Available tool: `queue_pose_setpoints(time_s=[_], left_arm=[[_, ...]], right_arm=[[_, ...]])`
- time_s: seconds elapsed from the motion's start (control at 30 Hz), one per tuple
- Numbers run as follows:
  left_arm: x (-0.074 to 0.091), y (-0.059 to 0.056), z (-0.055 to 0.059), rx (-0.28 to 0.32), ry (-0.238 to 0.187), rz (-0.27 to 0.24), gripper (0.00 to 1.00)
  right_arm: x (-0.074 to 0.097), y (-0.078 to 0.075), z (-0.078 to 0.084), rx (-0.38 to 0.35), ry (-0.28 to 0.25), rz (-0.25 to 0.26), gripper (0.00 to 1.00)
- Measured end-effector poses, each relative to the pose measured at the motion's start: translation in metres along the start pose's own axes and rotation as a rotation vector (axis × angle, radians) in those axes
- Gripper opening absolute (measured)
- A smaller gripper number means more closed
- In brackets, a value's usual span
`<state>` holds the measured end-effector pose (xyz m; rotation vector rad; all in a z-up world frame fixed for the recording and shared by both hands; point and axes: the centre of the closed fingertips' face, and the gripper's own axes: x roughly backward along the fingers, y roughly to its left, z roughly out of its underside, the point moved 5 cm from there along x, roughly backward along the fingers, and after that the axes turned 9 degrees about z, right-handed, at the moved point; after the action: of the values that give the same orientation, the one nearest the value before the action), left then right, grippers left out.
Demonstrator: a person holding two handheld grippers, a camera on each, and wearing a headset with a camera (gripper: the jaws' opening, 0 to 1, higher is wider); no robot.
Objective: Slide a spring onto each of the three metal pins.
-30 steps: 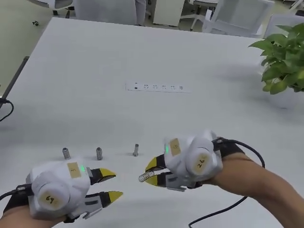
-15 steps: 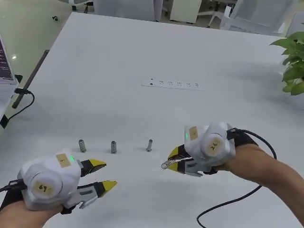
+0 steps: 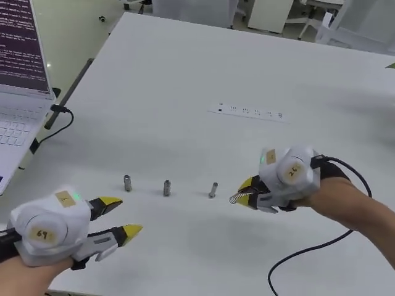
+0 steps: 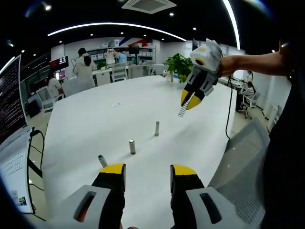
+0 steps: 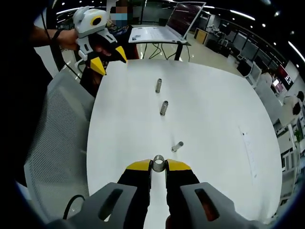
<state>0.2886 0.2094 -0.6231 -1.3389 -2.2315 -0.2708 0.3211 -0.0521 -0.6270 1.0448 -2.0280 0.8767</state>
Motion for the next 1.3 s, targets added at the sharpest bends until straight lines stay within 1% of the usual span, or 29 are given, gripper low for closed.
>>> queue_pose_setpoints(time_s=[0.2, 0.4, 0.47, 0.6, 0.77, 0.87, 0.93, 1.1, 1.3], left_arm=[[0.01, 0.008, 0.005, 0.043, -0.013, -0.038, 0.36], [0.021, 0.018, 0.008, 0.089, -0.034, -0.08, 0.4], [0.023, 0.02, 0.008, 0.101, -0.041, -0.09, 0.41], [0.027, 0.021, 0.009, 0.116, -0.041, -0.105, 0.42], [0.03, 0.023, 0.013, 0.133, -0.038, -0.119, 0.42], [0.031, 0.023, 0.013, 0.14, -0.04, -0.125, 0.43], [0.033, 0.026, 0.013, 0.15, -0.046, -0.136, 0.44], [0.035, 0.027, 0.011, 0.158, -0.051, -0.148, 0.45], [0.036, 0.028, 0.013, 0.168, -0.051, -0.159, 0.44]], right_arm=[[-0.012, -0.015, -0.001, -0.025, 0.01, 0.016, 0.08], [-0.023, -0.026, -0.001, -0.023, 0.021, 0.015, 0.08], [-0.026, -0.029, -0.001, -0.022, 0.025, 0.013, 0.08], [-0.034, -0.039, -0.001, -0.032, 0.033, 0.014, 0.08], [-0.041, -0.042, -0.004, -0.027, 0.032, 0.0, 0.08], [-0.044, -0.043, -0.005, -0.023, 0.033, -0.008, 0.08], [-0.048, -0.044, -0.005, -0.021, 0.033, -0.017, 0.08], [-0.055, -0.041, -0.005, -0.009, 0.042, -0.038, 0.08], [-0.062, -0.041, -0.006, -0.001, 0.042, -0.052, 0.08]])
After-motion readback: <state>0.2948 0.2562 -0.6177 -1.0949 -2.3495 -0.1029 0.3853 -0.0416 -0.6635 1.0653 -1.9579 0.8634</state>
